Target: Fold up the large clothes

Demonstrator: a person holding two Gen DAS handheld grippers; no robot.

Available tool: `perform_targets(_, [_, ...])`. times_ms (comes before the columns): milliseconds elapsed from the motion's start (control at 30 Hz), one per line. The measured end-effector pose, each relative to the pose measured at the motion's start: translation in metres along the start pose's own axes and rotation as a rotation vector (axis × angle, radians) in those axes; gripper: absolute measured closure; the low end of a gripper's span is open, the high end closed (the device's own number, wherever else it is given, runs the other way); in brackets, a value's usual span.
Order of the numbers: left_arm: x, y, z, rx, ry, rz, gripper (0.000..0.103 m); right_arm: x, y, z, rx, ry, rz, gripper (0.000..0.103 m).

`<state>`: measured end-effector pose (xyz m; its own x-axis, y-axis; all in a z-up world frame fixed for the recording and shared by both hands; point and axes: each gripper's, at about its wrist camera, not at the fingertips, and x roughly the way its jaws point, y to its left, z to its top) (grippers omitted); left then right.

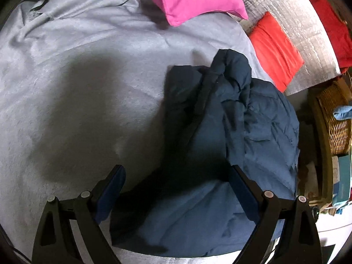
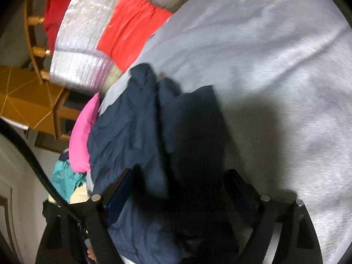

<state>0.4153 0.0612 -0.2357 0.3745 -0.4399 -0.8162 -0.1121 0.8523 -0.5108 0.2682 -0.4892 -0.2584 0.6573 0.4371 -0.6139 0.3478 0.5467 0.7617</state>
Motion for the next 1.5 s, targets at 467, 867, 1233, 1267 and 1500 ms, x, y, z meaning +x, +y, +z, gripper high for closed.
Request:
perform_targets(467, [0.014,-0.011,-0.011,0.012,0.067,-0.029,0.010,0.012,0.016,-0.019,-0.101,0.051,-0.001,0.015])
perform_targets(867, [0.014,-0.010,-0.012,0.006,0.036,-0.016,0.022,0.019,0.024,-0.029,-0.123,0.032,-0.014,0.027])
perform_targets(1233, [-0.001,-0.019,-0.021,0.031,-0.023,-0.018,0.049,0.012,0.038,-0.034,-0.166,-0.040,-0.061,0.041])
perform_targets(1267, [0.001,-0.017,-0.020,0.010,-0.015,-0.026,0.047,0.014,0.032,-0.032,-0.137,-0.030,-0.046,0.040])
perform_targets(1500, [-0.006,-0.027,-0.022,0.042,-0.052,-0.002,0.058,0.008,0.031,-0.035,-0.146,-0.064,-0.038,0.043])
